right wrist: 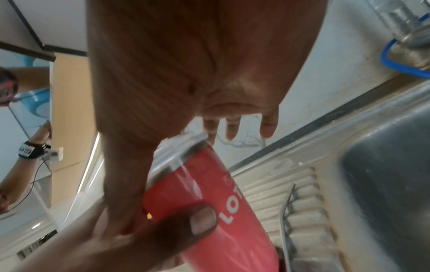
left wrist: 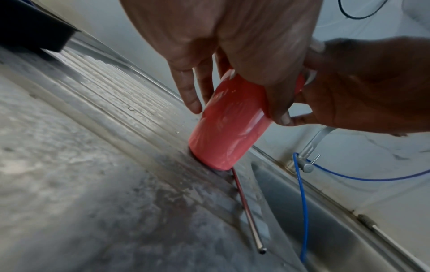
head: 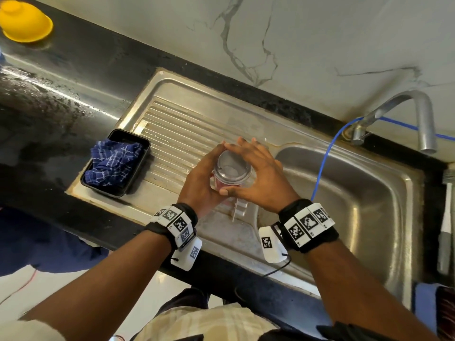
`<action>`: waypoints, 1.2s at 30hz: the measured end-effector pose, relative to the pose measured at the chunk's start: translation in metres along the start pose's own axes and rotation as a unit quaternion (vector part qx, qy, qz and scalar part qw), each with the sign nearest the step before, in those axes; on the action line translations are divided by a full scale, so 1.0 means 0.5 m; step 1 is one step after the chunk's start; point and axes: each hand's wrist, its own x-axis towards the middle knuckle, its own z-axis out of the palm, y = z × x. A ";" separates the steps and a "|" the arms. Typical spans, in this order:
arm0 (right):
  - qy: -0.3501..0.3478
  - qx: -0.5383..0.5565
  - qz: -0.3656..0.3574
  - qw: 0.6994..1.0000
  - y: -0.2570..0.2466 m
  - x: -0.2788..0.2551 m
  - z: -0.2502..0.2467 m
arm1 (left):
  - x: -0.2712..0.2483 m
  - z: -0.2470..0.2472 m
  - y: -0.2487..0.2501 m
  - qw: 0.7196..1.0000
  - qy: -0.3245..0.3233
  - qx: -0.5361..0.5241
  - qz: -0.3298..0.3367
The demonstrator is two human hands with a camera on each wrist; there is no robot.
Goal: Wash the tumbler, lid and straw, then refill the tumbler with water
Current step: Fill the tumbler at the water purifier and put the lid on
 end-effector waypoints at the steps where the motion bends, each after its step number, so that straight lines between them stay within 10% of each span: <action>1: -0.013 0.010 -0.006 1.000 0.007 -0.001 -0.005 | -0.002 0.005 0.003 1.000 0.011 0.003 -0.012; 10: -0.036 0.186 0.132 0.973 0.074 -0.035 0.022 | 0.000 0.018 0.022 0.996 0.071 0.059 0.014; 17: 0.060 0.059 0.261 0.962 0.110 0.011 0.080 | -0.009 -0.001 0.012 0.996 0.023 0.075 0.049; 29: 0.009 -0.171 0.260 0.950 0.071 0.058 0.093 | 0.006 -0.011 0.026 0.995 -0.002 0.080 0.059; 36: 0.015 -0.131 0.277 0.952 0.076 0.040 0.062 | 0.005 -0.011 0.026 0.997 0.002 0.067 0.044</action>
